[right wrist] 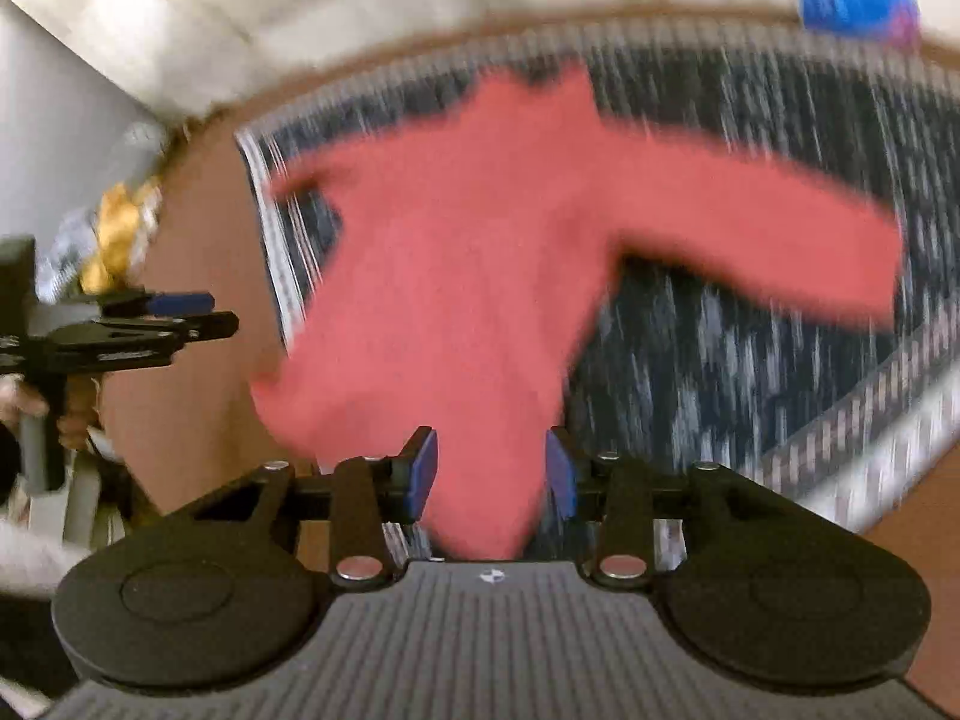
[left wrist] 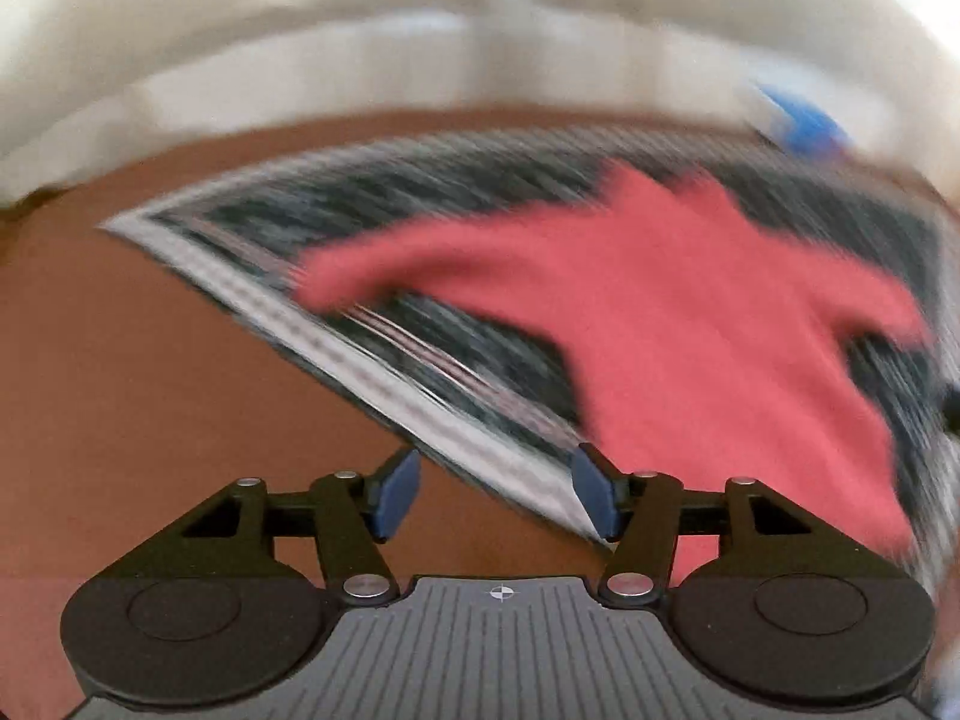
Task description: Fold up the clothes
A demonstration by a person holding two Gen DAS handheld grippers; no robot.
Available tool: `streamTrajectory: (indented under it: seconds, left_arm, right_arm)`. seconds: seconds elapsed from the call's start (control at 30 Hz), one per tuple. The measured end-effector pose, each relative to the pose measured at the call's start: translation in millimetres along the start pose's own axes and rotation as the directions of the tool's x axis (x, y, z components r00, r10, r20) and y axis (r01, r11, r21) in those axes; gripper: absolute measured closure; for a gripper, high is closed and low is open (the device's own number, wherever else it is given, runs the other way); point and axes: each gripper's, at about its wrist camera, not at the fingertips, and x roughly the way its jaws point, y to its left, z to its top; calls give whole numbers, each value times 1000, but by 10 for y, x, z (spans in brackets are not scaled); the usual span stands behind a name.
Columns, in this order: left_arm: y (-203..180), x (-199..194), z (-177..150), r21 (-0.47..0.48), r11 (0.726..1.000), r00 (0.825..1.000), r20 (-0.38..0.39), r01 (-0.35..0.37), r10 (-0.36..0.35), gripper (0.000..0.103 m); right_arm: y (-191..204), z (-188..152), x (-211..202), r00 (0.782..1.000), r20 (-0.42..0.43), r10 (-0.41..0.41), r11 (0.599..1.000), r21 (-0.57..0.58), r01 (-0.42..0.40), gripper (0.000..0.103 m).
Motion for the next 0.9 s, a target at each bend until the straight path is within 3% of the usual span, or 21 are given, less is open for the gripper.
streamTrajectory:
  seconds: [0.1, 0.23, 0.47, 0.7, 0.77, 0.83, 0.9]
  left_arm:
    - [260, 233, 251, -90, 994, 997, 40, -67, 70, 32]
    - [506, 504, 501, -120, 987, 992, 58, -102, 110, 32]
    - [807, 974, 705, -93, 993, 998, -4, -65, 65, 32]
    - [922, 1097, 768, -69, 998, 1000, -19, 1, -3, 36]
    - [938, 1118, 787, -58, 998, 999, -27, 30, -31, 55]
    - [949, 1144, 804, -47, 998, 998, -40, 53, -55, 91]
    - [961, 1108, 810, -42, 997, 998, -23, 57, -58, 102]
  right_arm:
    - [107, 386, 111, 997, 70, 41, 997, -62, -37, 58]
    - [278, 843, 546, 992, 108, 69, 988, -147, -53, 58]
    - [478, 1426, 1294, 997, 56, 50, 971, -238, -35, 57]
    - [584, 1740, 1898, 1000, -24, -5, 947, -320, -3, 57]
    - [597, 1792, 2027, 999, -50, -21, 943, -331, 4, 57]
    - [606, 1815, 2125, 996, -87, -22, 938, -346, -9, 58]
    - [622, 1825, 2159, 993, -114, -20, 932, -362, -23, 78]
